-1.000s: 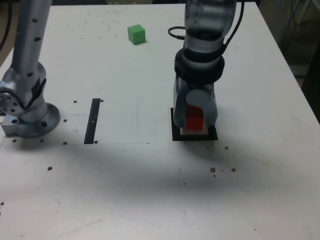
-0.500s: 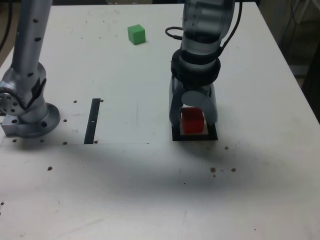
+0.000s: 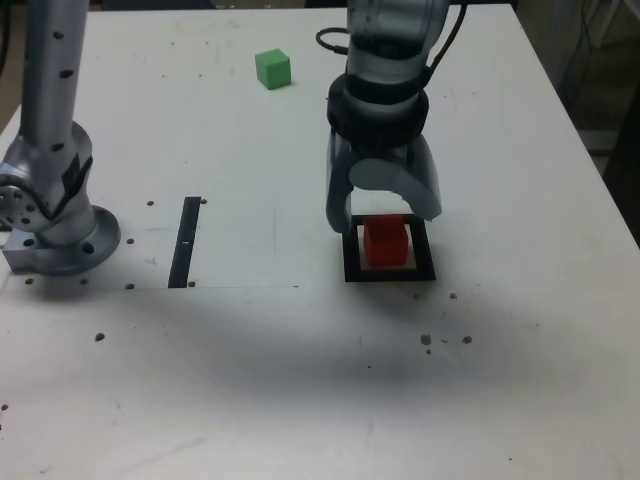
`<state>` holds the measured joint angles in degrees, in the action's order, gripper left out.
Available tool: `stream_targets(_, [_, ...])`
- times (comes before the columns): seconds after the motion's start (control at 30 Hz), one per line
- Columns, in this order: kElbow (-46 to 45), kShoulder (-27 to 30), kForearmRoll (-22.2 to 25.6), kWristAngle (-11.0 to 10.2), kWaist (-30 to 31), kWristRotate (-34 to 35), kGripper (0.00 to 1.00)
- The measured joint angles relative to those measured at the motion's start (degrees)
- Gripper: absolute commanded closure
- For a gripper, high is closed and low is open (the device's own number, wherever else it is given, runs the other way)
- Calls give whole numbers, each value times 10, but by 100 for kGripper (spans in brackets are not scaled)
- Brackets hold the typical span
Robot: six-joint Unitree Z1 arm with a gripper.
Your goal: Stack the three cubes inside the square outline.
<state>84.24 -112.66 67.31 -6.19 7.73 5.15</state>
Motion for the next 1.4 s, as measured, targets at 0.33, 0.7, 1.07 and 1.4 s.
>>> stream_targets(0.33, [72, 17, 58, -28, -90, -146, 0])
stream_targets(0.7, [166, 18, 83, -75, -269, -282, 0])
stream_targets(1.07, [321, -97, 105, -80, -389, -401, 1])
stream_targets(1.4, [445, -177, 140, -110, -426, -496, 4])
